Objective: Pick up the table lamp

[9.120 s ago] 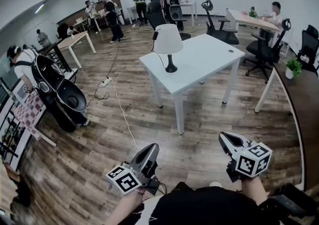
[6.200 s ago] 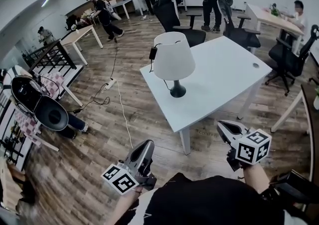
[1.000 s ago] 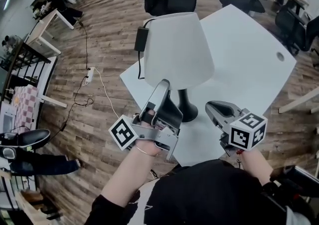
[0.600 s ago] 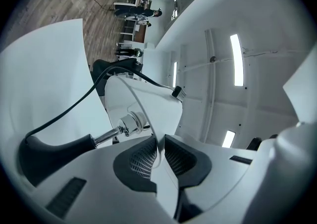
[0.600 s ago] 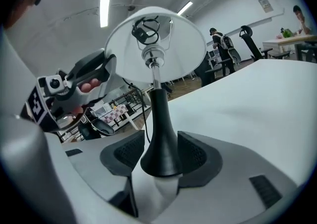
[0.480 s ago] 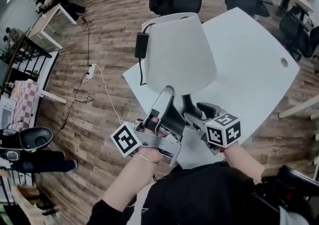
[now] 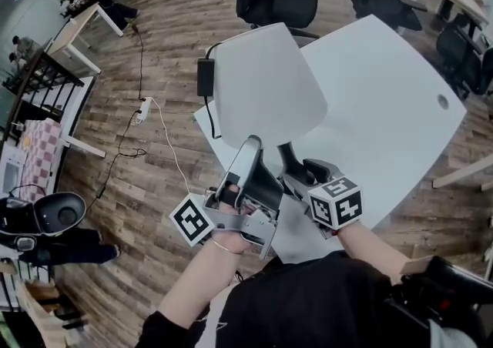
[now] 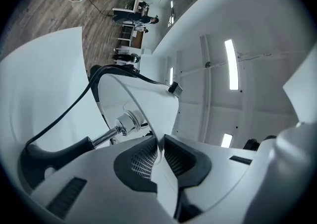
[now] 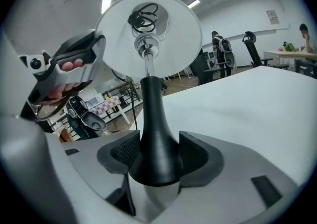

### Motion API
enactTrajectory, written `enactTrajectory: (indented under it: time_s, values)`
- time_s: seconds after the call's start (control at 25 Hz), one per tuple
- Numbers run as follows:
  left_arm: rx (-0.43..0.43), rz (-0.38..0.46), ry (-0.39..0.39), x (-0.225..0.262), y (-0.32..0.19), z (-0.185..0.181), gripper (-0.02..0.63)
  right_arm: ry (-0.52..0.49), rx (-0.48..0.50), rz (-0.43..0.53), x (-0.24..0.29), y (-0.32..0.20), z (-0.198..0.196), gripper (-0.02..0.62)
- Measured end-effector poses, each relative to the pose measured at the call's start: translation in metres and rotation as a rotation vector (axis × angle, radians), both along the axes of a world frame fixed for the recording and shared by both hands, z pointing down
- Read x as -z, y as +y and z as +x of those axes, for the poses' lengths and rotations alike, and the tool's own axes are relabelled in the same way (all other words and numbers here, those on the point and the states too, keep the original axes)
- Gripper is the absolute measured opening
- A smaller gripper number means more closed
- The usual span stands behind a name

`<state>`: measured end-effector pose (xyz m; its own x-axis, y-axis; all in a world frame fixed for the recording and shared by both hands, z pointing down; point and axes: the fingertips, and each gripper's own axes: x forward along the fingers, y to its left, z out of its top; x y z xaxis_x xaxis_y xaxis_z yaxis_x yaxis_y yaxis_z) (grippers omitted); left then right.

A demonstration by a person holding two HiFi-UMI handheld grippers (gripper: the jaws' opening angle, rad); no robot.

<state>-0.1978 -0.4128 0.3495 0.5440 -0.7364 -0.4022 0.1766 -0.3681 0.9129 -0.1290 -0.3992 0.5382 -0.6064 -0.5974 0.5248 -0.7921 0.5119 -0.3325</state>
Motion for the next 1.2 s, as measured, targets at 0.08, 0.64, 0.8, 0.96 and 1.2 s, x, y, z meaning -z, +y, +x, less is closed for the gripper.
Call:
enactTrajectory:
  time_s: [0.08,0.64,0.8,0.96,1.2]
  values:
    - [-0.008,0.038,-0.032,0.006,0.003,0.0,0.047,0.006,0.001,0.007,0.003,0.0,-0.003,0.254]
    - [-0.025,0.094,-0.109,0.019,0.031,0.02,0.032,-0.032,-0.003,0.046,0.009,0.005,0.004,0.243]
    - [-0.016,0.12,-0.113,0.03,0.044,0.035,0.031,-0.054,0.013,0.07,0.019,0.012,0.014,0.242]
    - [0.004,0.14,-0.126,0.038,0.059,0.054,0.031,-0.052,0.036,0.089,0.029,0.019,0.034,0.242]
    - [0.057,0.175,-0.123,0.054,0.079,0.09,0.031,-0.047,0.085,0.115,0.045,0.036,0.072,0.242]
